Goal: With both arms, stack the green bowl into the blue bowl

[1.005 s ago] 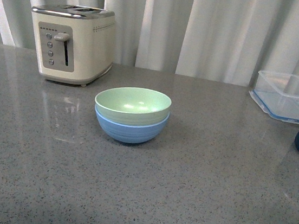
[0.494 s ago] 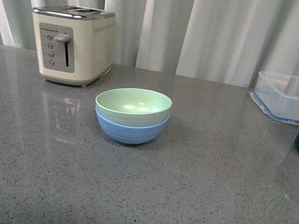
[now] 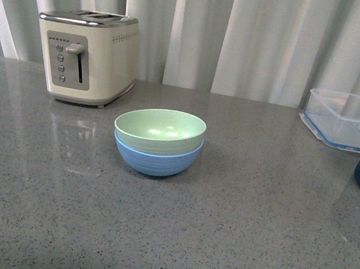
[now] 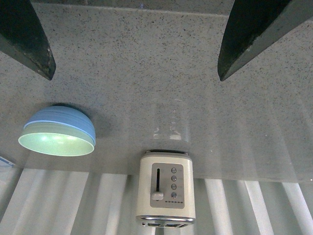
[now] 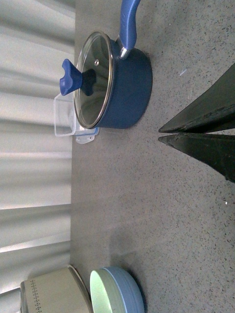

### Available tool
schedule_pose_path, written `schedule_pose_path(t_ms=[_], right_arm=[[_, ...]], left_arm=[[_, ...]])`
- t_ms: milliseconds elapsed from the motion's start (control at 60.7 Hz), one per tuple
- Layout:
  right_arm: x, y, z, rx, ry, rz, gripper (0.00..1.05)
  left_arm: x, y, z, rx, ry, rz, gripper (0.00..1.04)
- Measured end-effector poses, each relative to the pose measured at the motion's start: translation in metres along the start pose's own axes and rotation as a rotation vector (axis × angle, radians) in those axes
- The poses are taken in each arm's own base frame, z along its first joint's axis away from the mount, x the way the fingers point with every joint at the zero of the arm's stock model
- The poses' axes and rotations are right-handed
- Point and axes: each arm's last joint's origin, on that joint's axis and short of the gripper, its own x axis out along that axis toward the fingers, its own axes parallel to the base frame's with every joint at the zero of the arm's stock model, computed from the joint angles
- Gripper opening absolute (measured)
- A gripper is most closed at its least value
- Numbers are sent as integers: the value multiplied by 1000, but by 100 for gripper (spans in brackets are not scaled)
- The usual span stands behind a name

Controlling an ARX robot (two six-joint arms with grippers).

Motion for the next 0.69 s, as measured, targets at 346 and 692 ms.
schedule_pose_path(t_ms=[346,692], right_arm=[[-5,0,0,0,0,0,1],[-16,0,-3,-2,7,3,13]], left_arm=[[0,0,0,0,0,0,98],[0,0,0,0,0,0,98]])
